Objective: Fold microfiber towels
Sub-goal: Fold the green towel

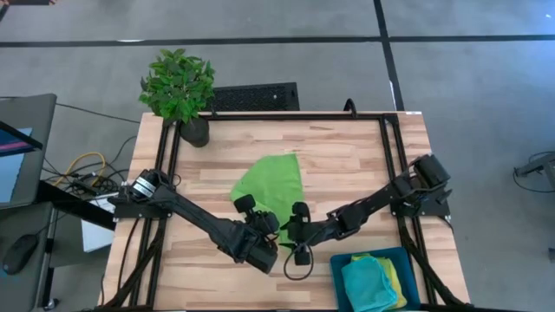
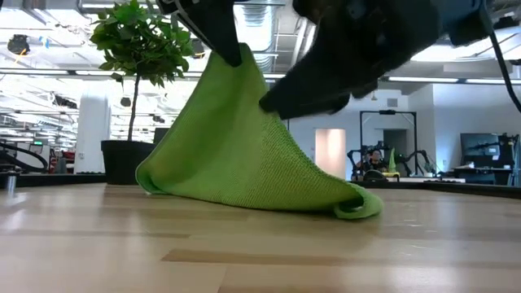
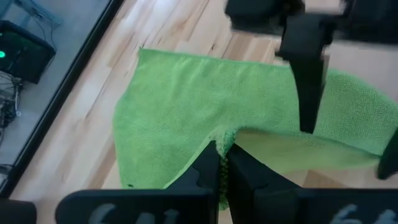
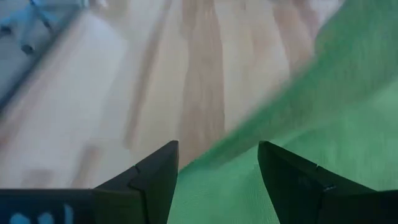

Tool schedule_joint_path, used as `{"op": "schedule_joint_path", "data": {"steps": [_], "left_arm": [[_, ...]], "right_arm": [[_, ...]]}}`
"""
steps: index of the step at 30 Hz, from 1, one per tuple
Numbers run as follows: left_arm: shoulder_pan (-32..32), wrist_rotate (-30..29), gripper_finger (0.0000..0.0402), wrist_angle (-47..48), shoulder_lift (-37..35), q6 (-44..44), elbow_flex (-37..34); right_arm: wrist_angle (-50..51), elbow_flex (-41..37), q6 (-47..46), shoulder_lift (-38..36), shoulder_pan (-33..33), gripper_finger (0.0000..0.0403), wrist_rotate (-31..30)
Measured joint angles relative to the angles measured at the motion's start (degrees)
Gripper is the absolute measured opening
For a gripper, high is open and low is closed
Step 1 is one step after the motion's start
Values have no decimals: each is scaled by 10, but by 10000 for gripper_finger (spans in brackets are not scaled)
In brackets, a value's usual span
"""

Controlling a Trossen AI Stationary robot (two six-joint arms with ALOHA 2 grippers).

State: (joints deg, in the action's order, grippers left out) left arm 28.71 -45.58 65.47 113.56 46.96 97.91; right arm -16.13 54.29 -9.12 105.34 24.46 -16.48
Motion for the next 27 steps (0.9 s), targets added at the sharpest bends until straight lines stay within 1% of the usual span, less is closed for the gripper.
{"op": "schedule_joint_path", "data": {"steps": [5,9,12,19,22,27], "left_arm": [[1,-6,1,4,0,10,0],[2,-8,1,33,0,24,14],[5,-11,1,69,0,36,32],[10,-14,1,141,0,64,70],[10,-13,1,169,0,81,75],[10,-12,1,216,0,119,78]], "right_arm": [[4,-1,-13,33,-2,244,0],[24,-1,-32,38,-1,244,1],[48,-1,-45,35,-1,244,1],[58,-1,-50,33,7,244,0],[59,-1,-51,33,11,244,0],[82,-1,-78,33,14,244,-1]]}}
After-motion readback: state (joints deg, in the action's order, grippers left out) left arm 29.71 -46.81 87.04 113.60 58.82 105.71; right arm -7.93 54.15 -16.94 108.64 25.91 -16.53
